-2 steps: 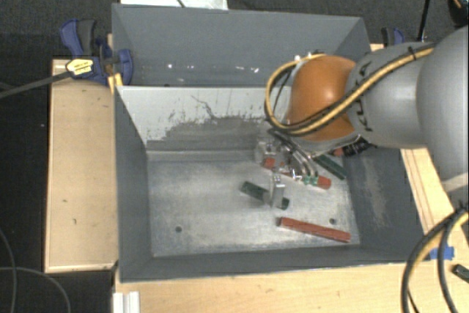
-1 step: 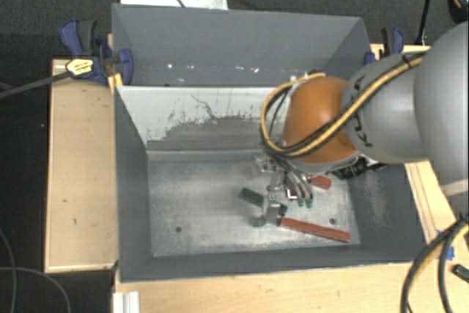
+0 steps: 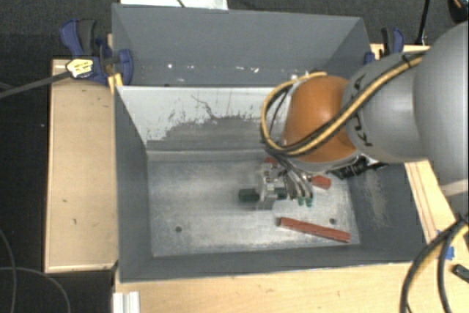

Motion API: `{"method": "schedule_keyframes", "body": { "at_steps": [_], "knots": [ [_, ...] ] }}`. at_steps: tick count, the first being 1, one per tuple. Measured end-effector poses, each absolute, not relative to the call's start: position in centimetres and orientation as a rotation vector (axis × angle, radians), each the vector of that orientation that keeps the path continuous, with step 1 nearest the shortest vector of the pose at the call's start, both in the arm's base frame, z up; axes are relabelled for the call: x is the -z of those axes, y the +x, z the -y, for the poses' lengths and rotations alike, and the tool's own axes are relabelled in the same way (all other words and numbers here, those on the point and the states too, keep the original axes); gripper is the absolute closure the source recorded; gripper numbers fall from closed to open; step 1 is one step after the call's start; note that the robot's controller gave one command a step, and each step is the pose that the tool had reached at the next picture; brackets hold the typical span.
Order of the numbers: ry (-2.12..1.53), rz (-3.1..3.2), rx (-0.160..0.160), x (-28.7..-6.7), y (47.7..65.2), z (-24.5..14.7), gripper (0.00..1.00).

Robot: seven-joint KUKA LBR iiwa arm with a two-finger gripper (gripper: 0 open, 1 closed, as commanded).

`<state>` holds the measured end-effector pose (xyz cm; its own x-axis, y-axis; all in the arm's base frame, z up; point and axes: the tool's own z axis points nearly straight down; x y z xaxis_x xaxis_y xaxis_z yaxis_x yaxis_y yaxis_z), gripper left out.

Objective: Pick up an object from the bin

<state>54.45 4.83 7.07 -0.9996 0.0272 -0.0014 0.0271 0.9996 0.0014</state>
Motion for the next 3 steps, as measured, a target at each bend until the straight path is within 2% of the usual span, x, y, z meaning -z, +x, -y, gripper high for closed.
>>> {"method": "schedule_keyframes", "body": {
  "at_steps": [1,2,3],
  "knots": [
    [-0.263,-3.119,-0.002,-22.2,56.2,-8.3,1.0],
    [-0.258,-3.128,-0.001,-21.8,56.0,-8.2,0.0],
    [-0.333,-3.127,0.005,-15.8,56.2,0.2,0.0]
  ]
}}
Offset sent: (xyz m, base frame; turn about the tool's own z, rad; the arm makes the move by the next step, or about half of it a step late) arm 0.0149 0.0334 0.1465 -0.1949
